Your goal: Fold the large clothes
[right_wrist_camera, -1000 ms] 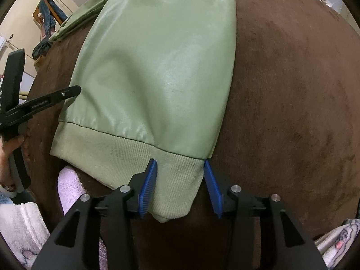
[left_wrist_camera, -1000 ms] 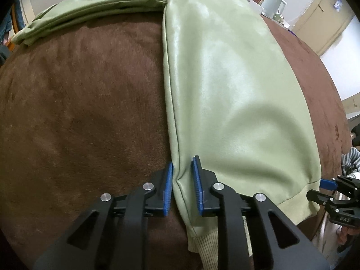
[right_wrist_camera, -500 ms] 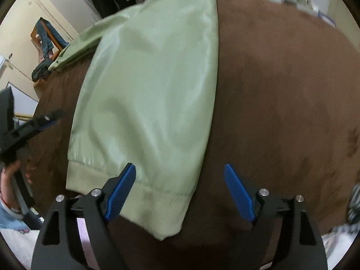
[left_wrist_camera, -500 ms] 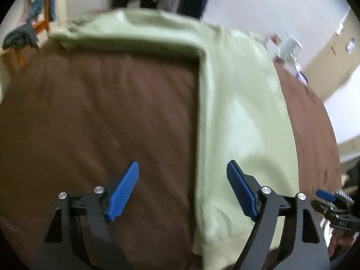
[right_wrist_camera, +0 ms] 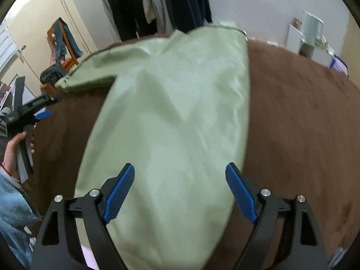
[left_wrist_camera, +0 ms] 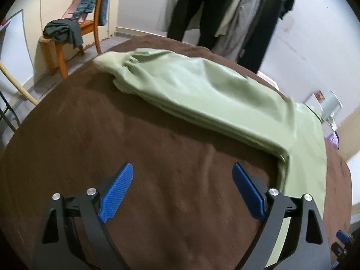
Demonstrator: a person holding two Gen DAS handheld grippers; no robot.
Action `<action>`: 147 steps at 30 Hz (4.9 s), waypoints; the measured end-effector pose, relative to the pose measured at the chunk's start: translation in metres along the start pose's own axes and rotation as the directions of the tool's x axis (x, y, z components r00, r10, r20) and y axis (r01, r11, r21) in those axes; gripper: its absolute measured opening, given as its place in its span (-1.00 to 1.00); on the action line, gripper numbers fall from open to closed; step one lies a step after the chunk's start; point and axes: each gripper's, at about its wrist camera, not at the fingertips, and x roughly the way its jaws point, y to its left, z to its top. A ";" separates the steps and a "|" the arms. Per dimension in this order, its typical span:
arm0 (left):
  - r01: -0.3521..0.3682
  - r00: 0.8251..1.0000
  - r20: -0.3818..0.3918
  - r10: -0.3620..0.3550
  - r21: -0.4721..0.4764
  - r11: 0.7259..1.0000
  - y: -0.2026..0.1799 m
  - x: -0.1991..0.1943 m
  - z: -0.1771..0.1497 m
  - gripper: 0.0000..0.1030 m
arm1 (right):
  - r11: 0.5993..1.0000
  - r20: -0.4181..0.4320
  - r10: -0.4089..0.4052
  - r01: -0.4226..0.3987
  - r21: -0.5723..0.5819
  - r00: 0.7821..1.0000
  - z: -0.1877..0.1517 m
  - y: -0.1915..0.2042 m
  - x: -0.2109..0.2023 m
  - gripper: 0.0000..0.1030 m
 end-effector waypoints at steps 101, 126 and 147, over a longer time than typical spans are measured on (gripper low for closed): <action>0.735 0.658 -0.481 -0.579 0.576 0.357 -0.282 -0.010 -0.099 -0.69 | 0.930 0.084 -0.340 0.322 0.178 0.937 0.030 -0.145 -0.051 0.80; 0.777 0.629 -0.633 -0.450 0.519 0.356 -0.250 0.036 -0.159 -0.62 | 0.986 0.096 -0.138 0.128 0.103 0.986 0.014 -0.102 -0.037 0.80; 0.700 0.713 -0.591 -0.378 0.634 0.328 -0.238 0.005 -0.169 -0.39 | 1.000 0.013 -0.021 0.021 0.004 1.000 -0.007 -0.070 -0.028 0.80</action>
